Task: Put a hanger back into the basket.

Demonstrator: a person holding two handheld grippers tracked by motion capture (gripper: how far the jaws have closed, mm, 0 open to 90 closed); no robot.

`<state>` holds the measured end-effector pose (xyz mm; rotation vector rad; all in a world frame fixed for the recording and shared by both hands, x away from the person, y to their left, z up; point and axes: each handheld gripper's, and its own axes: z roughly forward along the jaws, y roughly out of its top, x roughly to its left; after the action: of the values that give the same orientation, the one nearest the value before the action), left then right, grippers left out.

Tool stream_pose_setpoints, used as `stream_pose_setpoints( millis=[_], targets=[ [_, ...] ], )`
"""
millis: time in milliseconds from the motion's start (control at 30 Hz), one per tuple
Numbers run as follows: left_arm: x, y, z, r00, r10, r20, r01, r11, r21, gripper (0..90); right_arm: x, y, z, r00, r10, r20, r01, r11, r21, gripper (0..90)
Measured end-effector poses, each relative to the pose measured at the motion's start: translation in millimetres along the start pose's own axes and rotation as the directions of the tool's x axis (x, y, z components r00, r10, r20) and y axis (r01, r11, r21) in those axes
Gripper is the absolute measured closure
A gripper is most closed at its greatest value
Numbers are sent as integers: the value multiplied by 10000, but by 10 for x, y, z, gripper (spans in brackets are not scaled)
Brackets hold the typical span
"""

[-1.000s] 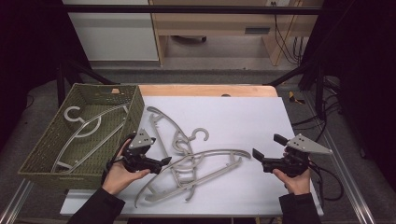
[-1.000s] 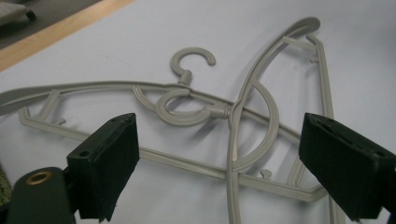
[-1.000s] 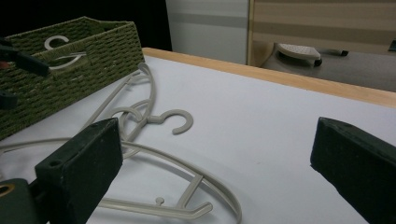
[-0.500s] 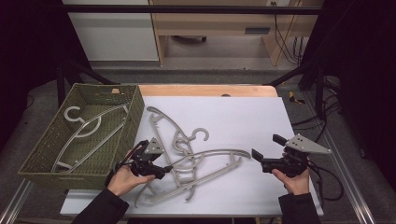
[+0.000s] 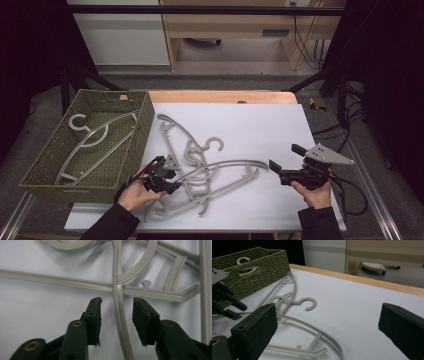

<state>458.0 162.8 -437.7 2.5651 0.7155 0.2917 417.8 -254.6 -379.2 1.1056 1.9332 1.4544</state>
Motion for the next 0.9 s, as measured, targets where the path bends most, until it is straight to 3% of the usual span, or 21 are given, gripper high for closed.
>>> stream_pose_setpoints(
  millis=[467, 700, 900],
  targets=[
    [10, 18, 97, 9994, -330, 78, 327, 9987, 388, 786, 0, 1, -1, 10000, 12, -16, -12, 10000, 9, 24],
    [3, 15, 97, 9982, -577, -140, 582, 9977, 355, 806, -1, 1, -2, 10000, 4, -6, -4, 10000, 16, 24],
    [17, -13, 85, 9960, -893, -64, 894, 9959, 122, 816, -8, 0, -5, 10000, -15, 16, 15, 10000, -2, 24]
  ],
)
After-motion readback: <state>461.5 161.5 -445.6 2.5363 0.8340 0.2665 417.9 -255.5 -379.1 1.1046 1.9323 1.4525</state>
